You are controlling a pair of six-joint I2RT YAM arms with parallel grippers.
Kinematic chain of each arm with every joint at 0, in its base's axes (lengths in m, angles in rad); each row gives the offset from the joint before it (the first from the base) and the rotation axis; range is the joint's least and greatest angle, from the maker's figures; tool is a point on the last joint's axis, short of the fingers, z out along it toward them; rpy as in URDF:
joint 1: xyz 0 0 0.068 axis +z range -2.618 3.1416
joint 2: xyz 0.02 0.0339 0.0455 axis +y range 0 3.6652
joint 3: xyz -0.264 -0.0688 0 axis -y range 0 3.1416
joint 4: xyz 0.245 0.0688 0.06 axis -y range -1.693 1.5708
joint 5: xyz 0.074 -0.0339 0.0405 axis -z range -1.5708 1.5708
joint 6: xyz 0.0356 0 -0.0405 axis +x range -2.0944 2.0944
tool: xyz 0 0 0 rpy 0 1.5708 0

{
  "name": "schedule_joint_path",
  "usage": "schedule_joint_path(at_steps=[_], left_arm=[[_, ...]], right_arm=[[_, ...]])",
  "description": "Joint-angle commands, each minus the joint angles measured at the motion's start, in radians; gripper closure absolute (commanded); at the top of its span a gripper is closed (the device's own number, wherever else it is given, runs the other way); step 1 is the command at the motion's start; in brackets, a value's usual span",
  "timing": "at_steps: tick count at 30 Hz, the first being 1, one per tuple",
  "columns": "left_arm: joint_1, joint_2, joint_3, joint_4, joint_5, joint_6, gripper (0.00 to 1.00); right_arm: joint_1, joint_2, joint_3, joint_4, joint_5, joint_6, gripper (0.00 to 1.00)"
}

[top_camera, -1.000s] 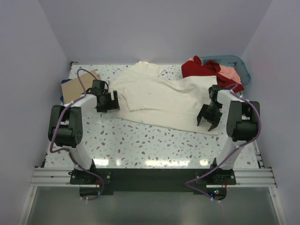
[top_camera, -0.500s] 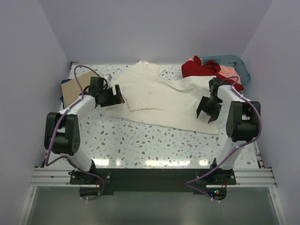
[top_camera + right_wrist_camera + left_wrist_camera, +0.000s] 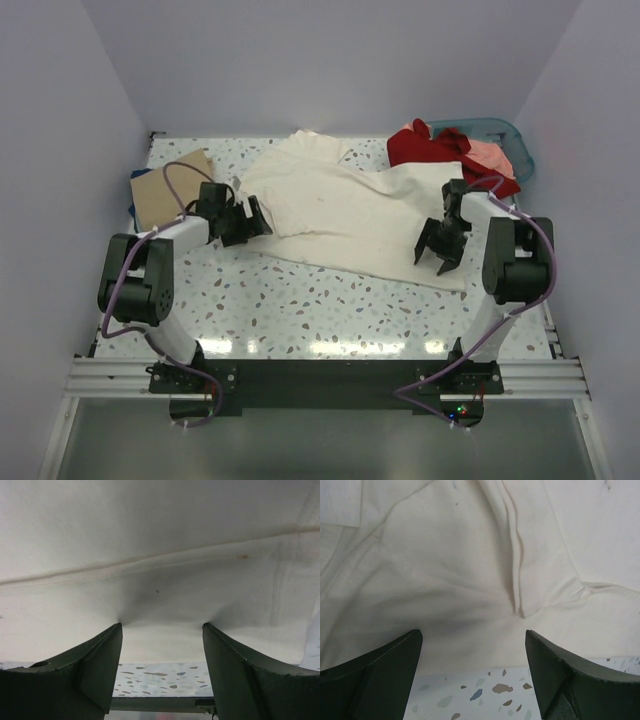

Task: Fold and stack the t-shirts
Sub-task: Fold the tshirt

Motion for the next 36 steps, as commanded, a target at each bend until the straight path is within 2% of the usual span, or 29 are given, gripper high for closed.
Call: schedule_joint_path(at_steps=[1, 10, 14, 17, 29, 36], left_arm=[[0.009, -0.033, -0.048, 0.047, -0.042, -0.057, 0.11], [0.017, -0.189, -0.238, 0.004, -0.139, -0.179, 0.09], [0.018, -0.307, -0.335, -0.024, -0.157, -0.254, 0.08], [0.018, -0.353, -0.36, -0.073, -0.183, -0.274, 0.07], [0.018, -0.564, -0.406, -0.234, -0.261, -0.278, 0.06], [-0.005, -0.553, -0.283, -0.237, -0.289, -0.191, 0.08]], right_arm=[[0.002, -0.006, -0.05, 0.027, -0.031, -0.001, 0.31], [0.003, -0.04, -0.133, -0.025, -0.054, 0.01, 0.31], [0.005, -0.075, -0.2, -0.017, -0.101, 0.033, 0.31], [0.005, -0.111, -0.231, -0.025, -0.105, 0.047, 0.31], [0.046, -0.215, -0.32, -0.066, -0.12, 0.074, 0.31], [0.048, -0.235, -0.251, -0.112, -0.108, 0.065, 0.31]])
